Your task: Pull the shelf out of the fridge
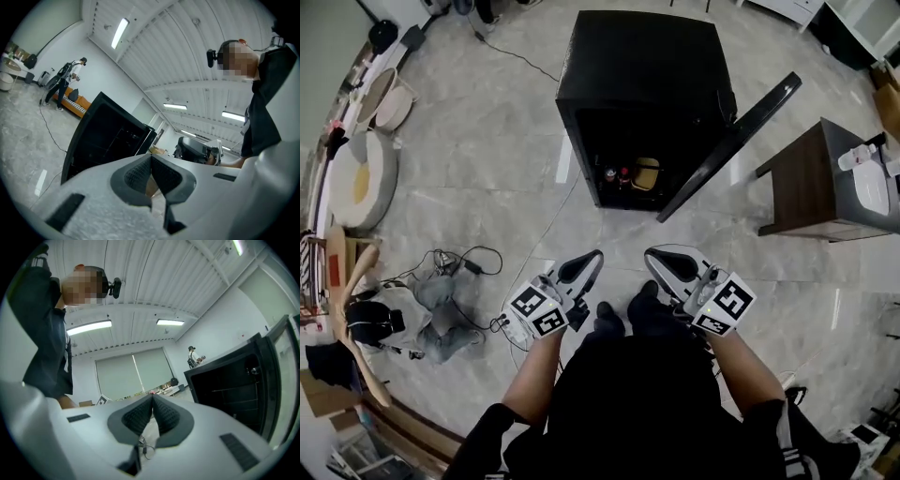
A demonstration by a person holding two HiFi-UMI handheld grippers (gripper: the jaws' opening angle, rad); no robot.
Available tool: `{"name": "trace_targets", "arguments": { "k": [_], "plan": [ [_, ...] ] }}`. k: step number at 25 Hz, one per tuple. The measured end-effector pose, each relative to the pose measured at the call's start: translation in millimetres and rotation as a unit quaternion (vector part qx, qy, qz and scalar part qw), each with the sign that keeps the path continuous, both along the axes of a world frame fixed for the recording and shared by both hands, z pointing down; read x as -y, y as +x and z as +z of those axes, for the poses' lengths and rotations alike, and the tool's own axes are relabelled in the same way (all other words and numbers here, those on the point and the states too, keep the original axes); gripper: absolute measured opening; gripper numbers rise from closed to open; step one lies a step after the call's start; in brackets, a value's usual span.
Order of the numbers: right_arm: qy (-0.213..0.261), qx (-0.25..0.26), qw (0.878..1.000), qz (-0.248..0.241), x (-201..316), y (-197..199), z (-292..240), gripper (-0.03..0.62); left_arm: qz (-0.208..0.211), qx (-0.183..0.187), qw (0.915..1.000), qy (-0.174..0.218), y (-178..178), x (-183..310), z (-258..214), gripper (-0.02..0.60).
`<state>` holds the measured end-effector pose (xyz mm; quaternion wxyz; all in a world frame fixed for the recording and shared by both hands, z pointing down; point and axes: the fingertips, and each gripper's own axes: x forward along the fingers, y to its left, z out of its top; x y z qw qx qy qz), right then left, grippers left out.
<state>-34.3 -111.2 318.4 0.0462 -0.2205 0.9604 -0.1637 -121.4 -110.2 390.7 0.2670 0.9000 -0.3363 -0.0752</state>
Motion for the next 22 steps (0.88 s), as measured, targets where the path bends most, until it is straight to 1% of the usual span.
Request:
{"name": "trace_targets", "arguments": {
  "k": [2, 4, 9, 11, 14, 17, 20, 22],
  "plan": [
    [-0.006, 0.013, 1.000, 0.001, 9.4, 12.0, 3.4, 0.025, -0.006, -0.008, 0.9999, -0.014, 11.1, 13.2, 6.5, 0.020],
    [-0.015, 0.028, 0.999, 0.000, 17.7, 18.8, 8.4, 0.025, -0.013, -0.012, 0.9997, -0.017, 19.9, 28.0, 4.7, 0.020],
    [-0.039, 0.060, 0.997, -0.015, 21.8, 15.0, 25.9, 0.025, -0.006, -0.001, 0.9998, -0.017, 41.1, 47.0, 8.1, 0.020],
    [-0.052, 0.070, 0.996, -0.007, 30.5, 12.2, 36.1, 0.025, -0.009, -0.014, 0.9997, -0.020, 44.4, 57.5, 11.7, 0.020],
    [-0.081, 0.093, 0.992, 0.021, 46.6, 10.0, 49.9, 0.025, -0.019, -0.061, 0.9973, -0.036, 37.8, 73.2, 18.6, 0.020],
    [-0.114, 0.128, 0.983, 0.062, 69.4, 20.9, 64.7, 0.025, -0.017, -0.101, 0.9929, -0.060, 31.2, 89.7, 38.8, 0.020],
    [-0.166, 0.169, 0.965, 0.109, 90.0, 33.7, 92.8, 0.025, -0.002, -0.118, 0.9892, -0.087, 31.4, 101.6, 74.3, 0.020],
    [-0.191, 0.193, 0.953, 0.138, 97.8, 37.3, 112.1, 0.025, -0.007, -0.140, 0.9850, -0.101, 27.4, 108.2, 92.8, 0.020]
  ]
}}
